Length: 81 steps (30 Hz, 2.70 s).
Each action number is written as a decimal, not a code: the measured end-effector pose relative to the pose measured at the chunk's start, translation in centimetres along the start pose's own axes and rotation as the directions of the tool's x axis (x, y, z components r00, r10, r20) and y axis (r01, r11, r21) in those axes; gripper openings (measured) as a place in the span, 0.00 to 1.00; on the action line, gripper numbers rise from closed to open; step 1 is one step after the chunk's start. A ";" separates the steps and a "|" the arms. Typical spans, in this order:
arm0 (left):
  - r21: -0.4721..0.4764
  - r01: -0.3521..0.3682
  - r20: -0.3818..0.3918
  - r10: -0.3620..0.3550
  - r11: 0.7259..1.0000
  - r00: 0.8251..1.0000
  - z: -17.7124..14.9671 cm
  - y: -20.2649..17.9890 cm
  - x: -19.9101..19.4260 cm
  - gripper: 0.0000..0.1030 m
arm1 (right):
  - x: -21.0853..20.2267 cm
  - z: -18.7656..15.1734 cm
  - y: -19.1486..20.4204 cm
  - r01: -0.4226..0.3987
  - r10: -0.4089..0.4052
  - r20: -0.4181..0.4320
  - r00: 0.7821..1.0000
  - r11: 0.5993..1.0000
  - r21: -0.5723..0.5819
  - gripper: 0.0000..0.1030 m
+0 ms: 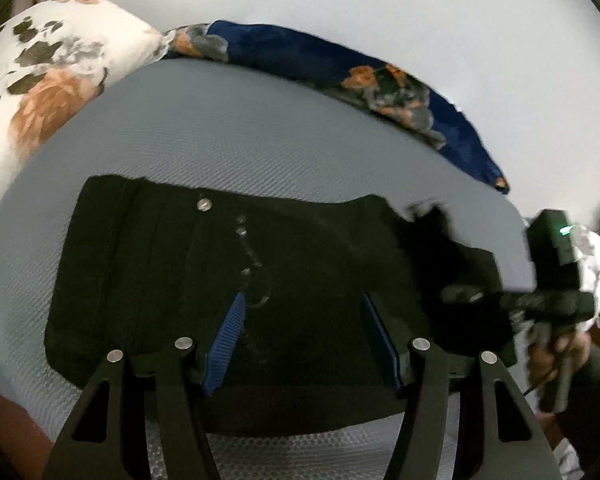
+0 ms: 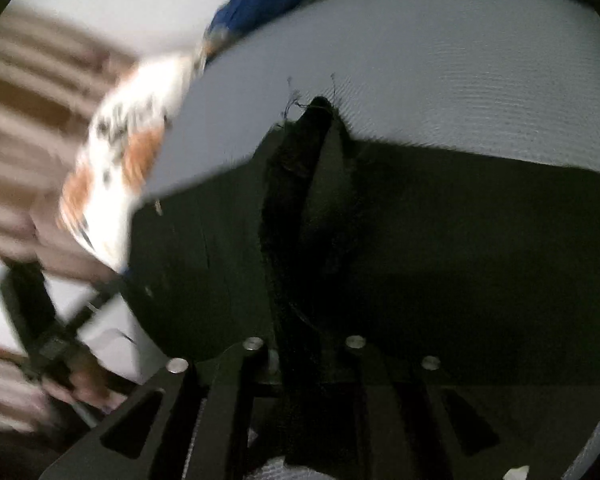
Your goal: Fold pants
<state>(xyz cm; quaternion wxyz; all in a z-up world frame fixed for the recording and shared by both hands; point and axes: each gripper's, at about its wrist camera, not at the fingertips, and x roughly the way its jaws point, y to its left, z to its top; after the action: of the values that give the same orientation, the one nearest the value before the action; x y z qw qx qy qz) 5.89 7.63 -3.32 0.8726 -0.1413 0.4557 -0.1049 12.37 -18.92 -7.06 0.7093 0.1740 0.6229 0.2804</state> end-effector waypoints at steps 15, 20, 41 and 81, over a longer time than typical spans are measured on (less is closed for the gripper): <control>-0.009 0.247 -0.183 -0.245 0.969 0.952 0.1 -4.4 4.3 0.59 | -8.2 -3.9 -0.8 0.013 -0.033 0.222 0.975 0.996 0.093 0.57; -0.097 0.297 -0.255 -0.312 0.950 0.915 0.0 -5.2 7.0 0.59 | -9.9 -6.3 -4.3 -0.012 -0.054 0.283 0.957 0.974 0.228 0.57; -0.250 0.434 -0.369 -0.500 0.865 0.783 -0.8 -7.7 13.0 0.34 | -9.8 -8.6 -6.9 -0.062 -0.070 0.353 0.933 0.935 0.349 0.59; 0.326 0.086 -0.128 -0.046 0.941 0.991 4.6 -14.3 12.8 0.18 | -8.1 -0.4 -7.9 0.550 -0.576 0.270 0.771 0.817 0.174 0.44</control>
<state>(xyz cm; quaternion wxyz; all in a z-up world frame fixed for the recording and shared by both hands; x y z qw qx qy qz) 16.10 -9.12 -5.76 0.8513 -0.0017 0.4776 -0.2175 12.92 -30.13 -5.50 0.8414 0.0512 0.5380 -0.0026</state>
